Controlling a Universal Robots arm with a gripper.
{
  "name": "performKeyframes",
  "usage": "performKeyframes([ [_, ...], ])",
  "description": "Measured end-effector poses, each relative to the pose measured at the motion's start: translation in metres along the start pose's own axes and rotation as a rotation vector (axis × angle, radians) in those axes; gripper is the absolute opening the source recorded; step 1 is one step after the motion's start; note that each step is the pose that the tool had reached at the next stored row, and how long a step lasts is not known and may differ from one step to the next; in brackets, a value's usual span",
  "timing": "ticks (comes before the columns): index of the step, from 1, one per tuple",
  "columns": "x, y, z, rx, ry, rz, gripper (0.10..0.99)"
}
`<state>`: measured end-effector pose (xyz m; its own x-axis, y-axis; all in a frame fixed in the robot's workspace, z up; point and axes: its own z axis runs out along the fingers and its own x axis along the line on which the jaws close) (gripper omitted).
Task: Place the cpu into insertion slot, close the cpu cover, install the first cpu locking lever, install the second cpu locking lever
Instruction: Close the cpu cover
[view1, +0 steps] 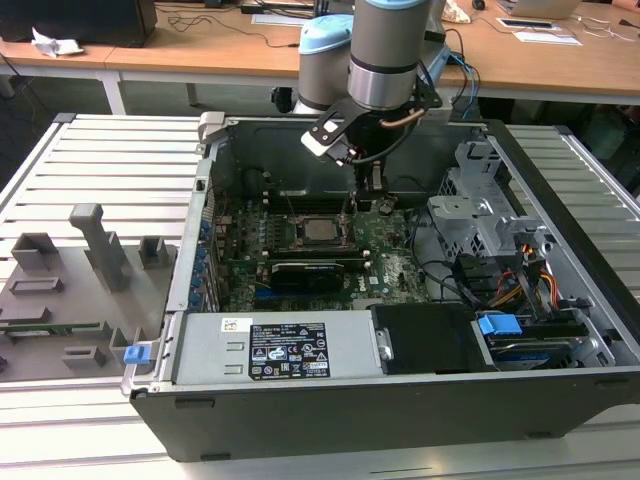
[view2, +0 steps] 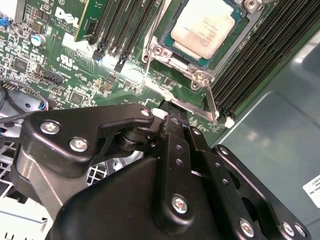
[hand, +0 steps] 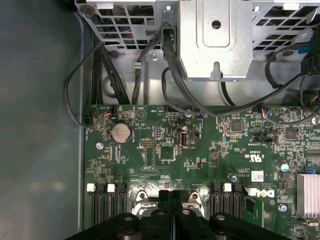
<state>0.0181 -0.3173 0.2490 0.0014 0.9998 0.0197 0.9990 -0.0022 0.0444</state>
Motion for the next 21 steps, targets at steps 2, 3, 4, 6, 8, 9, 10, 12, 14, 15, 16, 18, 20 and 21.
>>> performKeyframes([
  [2, 0.0, -0.0021, -0.0001, 0.0, 0.0, 0.0, 0.106],
  [3, 0.0, -0.0026, -0.0001, 0.0, 0.0, 0.0, 0.106],
  [4, 0.0, -0.0031, -0.0001, 0.0, 0.0, 0.0, 0.106],
  [6, 0.0, -0.0043, -0.0002, 0.0, 0.0, 0.0, 0.106],
  [8, 0.0, -0.0054, -0.0002, 0.0, 0.0, 0.0, 0.106],
  [9, 0.0, -0.0063, -0.0003, 0.0, 0.0, 0.0, 0.106],
  [10, 0.0, -0.0075, -0.0003, 0.0, 0.0, 0.0, 0.106],
  [12, 0.0, -0.0088, -0.0004, 0.0, -0.0001, 0.0, 0.106],
  [14, 0.0, -0.0098, -0.0004, 0.0, 0.0, 0.0, 0.106],
  [15, 0.0, -0.0103, -0.0005, 0.0, 0.0, 0.0, 0.106],
  [16, 0.0, -0.0107, -0.0005, 0.0, 0.0, 0.0, 0.106],
  [18, 0.0, -0.0116, -0.0005, 0.0, 0.0001, 0.0, 0.106],
  [20, 0.0, -0.0125, -0.0005, 0.0, 0.0002, 0.0, 0.106],
  [21, 0.0, -0.0137, -0.0006, 0.0, 0.0002, 0.0, 0.106],
])
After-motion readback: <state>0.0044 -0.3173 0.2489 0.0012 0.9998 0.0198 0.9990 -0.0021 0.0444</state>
